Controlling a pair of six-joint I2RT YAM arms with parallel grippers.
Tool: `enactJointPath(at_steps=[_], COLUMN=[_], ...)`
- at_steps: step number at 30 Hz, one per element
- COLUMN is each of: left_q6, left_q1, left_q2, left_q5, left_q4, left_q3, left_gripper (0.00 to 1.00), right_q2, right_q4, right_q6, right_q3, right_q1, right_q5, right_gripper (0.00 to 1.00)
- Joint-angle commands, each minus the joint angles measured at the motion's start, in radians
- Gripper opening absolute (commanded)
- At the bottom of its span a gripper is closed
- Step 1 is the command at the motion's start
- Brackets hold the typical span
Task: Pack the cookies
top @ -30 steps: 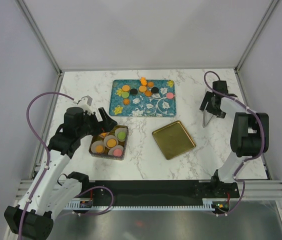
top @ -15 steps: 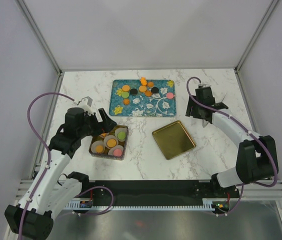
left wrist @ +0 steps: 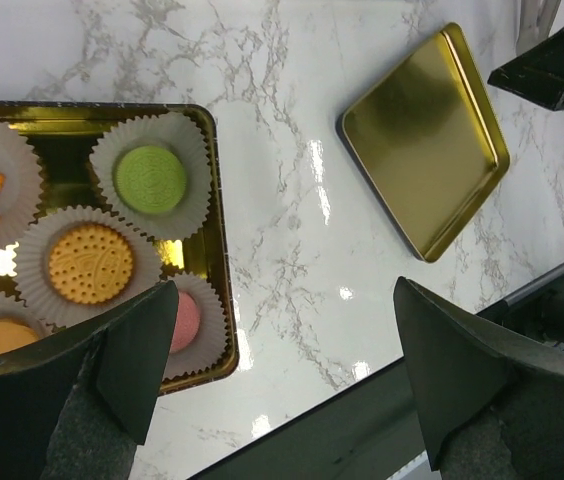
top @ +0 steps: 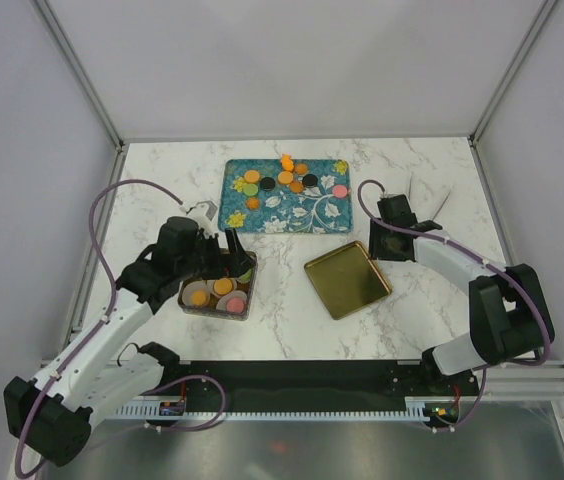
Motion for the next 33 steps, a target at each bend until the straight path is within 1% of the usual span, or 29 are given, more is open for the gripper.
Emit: enactJointPath(at_steps=[1, 5, 11, 15, 17, 21, 22, 27, 33], left_q6=[-0.045, -0.079, -0.106, -0.119, -0.125, -0.133, -0.133, -0.134, -0.125], left_q1=[-0.045, -0.125, -0.205, -0.234, -0.245, -0.251, -0.254, -0.254, -0.254], left_q2=[0.026, 0.066, 0.115, 0.144, 0.153, 0.181, 0.195, 0.209, 0.213], left_q5=[-0.021, -0.038, -0.067, -0.071, -0.071, -0.076, -0.073, -0.087, -0.111], left_q4=[0.060, 0.082, 0.111, 0.128, 0.135, 0.163, 0.165, 0.169, 0.166], left_q3=[0.017, 0.028, 0.049, 0.054, 0.054, 0.045, 0.046, 0.059, 0.063], left_gripper=[0.96, 0.96, 0.96, 0.96, 0.96, 0.96, 0.96, 0.96, 0.96], right_q2=[0.004, 0.025, 0.083, 0.131, 0.142, 0.128, 0.117, 0.081, 0.028], right_q4=[0.044, 0.050, 0.076, 0.081, 0.081, 0.081, 0.079, 0.058, 0.023], right_q6=[-0.015, -0.021, -0.021, -0.023, -0.021, -0.024, -0.024, -0.029, -0.029], right_q3=[-0.014, -0.024, -0.014, -0.001, 0.001, -0.004, -0.004, 0.001, 0.013], right_q1=[0.009, 0.009, 0.008, 0.009, 0.009, 0.009, 0.008, 0.011, 0.009], right_q5=[-0.020, -0.028, -0.055, -0.057, -0.061, -0.063, -0.063, -0.057, -0.055], right_gripper=[0.52, 0.52, 0.51, 0.43, 0.36, 0.27, 0.22, 0.07, 0.04])
